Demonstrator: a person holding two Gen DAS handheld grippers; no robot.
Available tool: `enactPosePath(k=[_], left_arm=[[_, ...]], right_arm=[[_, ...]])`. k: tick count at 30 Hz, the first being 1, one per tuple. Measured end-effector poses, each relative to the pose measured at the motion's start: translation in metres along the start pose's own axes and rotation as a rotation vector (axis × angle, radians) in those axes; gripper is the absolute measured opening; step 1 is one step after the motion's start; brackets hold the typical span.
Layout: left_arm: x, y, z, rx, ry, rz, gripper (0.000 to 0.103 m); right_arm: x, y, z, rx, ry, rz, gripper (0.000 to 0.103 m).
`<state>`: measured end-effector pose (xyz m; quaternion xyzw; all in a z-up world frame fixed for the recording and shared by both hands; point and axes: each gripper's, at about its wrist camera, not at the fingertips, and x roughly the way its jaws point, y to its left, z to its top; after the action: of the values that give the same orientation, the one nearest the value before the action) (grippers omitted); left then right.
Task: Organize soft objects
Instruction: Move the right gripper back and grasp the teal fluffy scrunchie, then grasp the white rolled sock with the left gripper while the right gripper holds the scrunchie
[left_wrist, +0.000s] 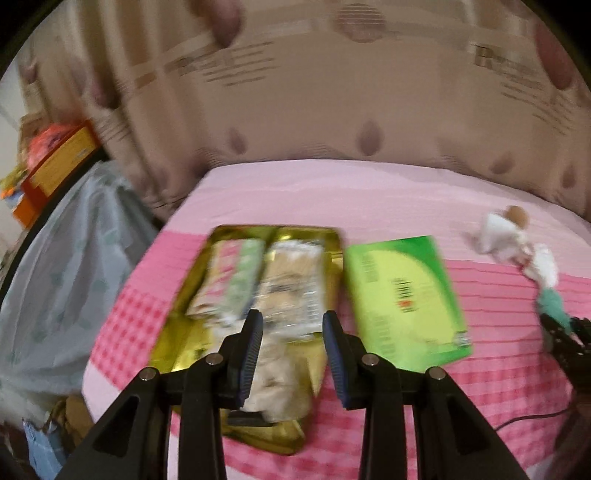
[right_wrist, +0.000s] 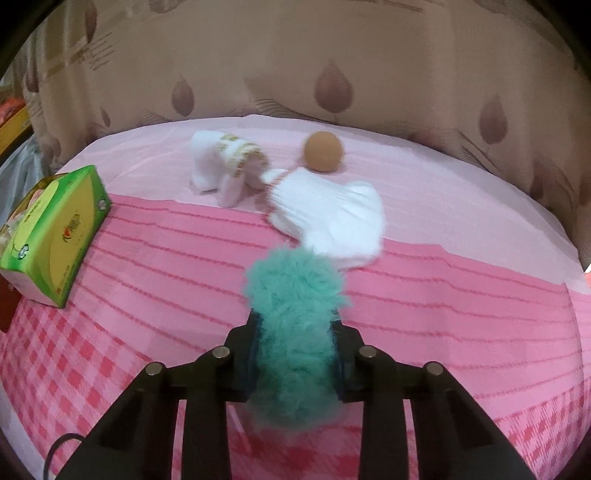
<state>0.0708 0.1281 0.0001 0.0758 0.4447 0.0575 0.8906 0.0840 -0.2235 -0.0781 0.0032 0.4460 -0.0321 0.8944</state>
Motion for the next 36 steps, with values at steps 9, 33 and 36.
enactPosePath(k=[9, 33, 36], left_arm=[[-0.017, -0.080, 0.034, 0.064, 0.044, -0.236, 0.047], [0.084, -0.215, 0.116, -0.329, 0.447, -0.419, 0.047], [0.102, -0.221, 0.117, -0.363, 0.491, -0.393, 0.047]], right_arm=[[-0.013, -0.044, -0.018, 0.076, 0.002, -0.012, 0.028], [-0.024, -0.095, -0.034, 0.237, -0.025, 0.012, 0.034], [-0.025, -0.095, -0.034, 0.238, -0.026, 0.019, 0.035]])
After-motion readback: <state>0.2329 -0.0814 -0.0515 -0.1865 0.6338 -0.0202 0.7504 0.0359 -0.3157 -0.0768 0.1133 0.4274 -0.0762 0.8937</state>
